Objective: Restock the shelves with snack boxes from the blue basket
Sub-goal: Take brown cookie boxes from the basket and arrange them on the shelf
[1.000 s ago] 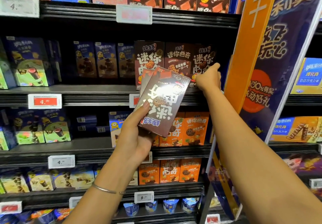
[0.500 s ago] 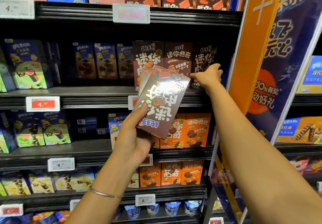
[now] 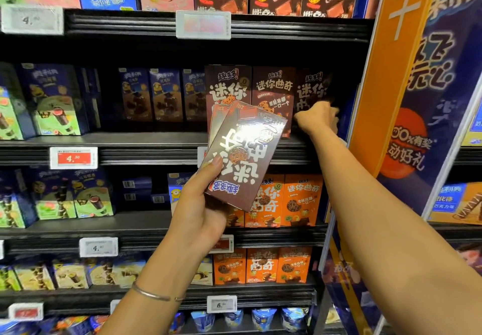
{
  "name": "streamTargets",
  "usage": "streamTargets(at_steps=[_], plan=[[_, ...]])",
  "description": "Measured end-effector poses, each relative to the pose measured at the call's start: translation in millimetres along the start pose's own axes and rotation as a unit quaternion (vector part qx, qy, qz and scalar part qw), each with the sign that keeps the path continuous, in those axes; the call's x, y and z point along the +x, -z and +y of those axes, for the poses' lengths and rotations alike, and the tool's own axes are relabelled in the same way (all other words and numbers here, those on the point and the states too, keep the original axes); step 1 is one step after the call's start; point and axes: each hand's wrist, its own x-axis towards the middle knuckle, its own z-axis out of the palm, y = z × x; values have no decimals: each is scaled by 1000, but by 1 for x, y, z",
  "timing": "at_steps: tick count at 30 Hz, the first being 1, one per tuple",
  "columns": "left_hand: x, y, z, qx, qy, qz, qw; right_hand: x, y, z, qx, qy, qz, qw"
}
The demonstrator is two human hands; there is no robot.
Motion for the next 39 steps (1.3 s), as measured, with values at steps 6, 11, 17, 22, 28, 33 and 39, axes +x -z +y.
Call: streamTargets(at_steps=[6,11,17,22,28,33,39], plan=[[1,1,-1,7,-2,0,1000,3,0,2,3,10,-29,1000],[1,1,-3,8,-8,-4,1000,-1,7,2,85,16,-26,996],[-1,1,-15,3,-13,-28,1000,-66,39,4,364,-14,2,931],[-3,-11,-27,11,-39,-36,999,-178,45,22,556,-3,-88,826],[-9,-14,-38,53,-86,-29,995,-217,40,29,541,50,-210,813],[-9,2,-29,84,-92,-48,991,-206,55,39,534,49,-271,800],[3,14,-20,169,-96,-57,979,-199,67,39,529,26,-297,794]])
